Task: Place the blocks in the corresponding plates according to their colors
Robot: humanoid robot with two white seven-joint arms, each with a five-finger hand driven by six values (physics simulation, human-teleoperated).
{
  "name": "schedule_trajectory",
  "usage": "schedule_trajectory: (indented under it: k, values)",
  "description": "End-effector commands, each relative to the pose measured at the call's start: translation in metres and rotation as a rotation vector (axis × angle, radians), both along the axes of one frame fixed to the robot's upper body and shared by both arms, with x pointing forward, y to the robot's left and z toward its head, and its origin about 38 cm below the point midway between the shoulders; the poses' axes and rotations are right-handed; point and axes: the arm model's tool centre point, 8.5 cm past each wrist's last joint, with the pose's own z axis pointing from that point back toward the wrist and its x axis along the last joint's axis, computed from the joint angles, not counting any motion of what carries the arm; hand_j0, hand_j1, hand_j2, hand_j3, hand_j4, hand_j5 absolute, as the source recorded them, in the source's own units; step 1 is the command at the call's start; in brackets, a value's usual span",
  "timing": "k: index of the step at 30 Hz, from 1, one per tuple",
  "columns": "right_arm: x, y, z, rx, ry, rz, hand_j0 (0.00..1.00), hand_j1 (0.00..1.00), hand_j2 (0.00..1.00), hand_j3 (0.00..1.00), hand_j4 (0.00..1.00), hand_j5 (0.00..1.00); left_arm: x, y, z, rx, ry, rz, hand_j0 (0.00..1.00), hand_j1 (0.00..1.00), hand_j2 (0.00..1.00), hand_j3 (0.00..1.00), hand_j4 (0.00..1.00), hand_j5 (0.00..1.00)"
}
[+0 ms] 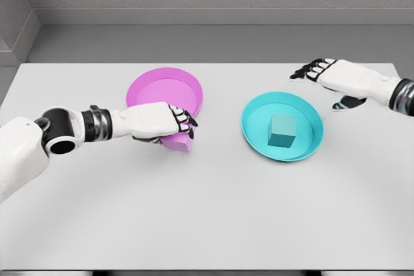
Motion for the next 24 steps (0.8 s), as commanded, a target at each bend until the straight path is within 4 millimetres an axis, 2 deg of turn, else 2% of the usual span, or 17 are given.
schedule_trajectory:
  k: [1,5,10,14,17,24]
  values:
    - [0.001,-0.014,0.032,0.081,-0.073,-0.035,1.0,1.0,1.0,1.0,1.0,1.0,0.006,-0.004,-0.008,-0.014,0.026,0.021,0.62,0.62,0.62,0.62,0.62,0.62]
    - [-0.028,-0.028,0.037,0.19,-0.108,-0.061,1.0,1.0,1.0,1.0,1.0,1.0,0.022,-0.007,-0.006,-0.017,0.027,0.05,0.62,0.62,0.62,0.62,0.62,0.62]
    - [-0.041,-0.052,0.039,0.251,-0.167,-0.13,1.0,1.0,1.0,1.0,1.0,1.0,0.044,-0.01,-0.002,-0.018,0.027,0.092,0.62,0.62,0.62,0.62,0.62,0.62]
    - [-0.054,-0.062,0.028,0.269,-0.158,-0.165,1.0,1.0,1.0,1.0,1.0,1.0,0.06,-0.004,0.001,-0.018,0.033,0.141,0.62,0.62,0.62,0.62,0.62,0.62]
    - [-0.075,-0.074,0.023,0.289,-0.169,-0.207,1.0,1.0,1.0,1.0,1.0,1.0,0.068,0.002,0.002,-0.019,0.036,0.171,0.62,0.62,0.62,0.62,0.62,0.62]
    - [-0.088,-0.077,-0.005,0.282,-0.096,-0.226,1.0,1.0,1.0,1.0,1.0,1.0,0.083,0.026,0.003,-0.034,0.051,0.264,0.62,0.62,0.62,0.62,0.62,0.62]
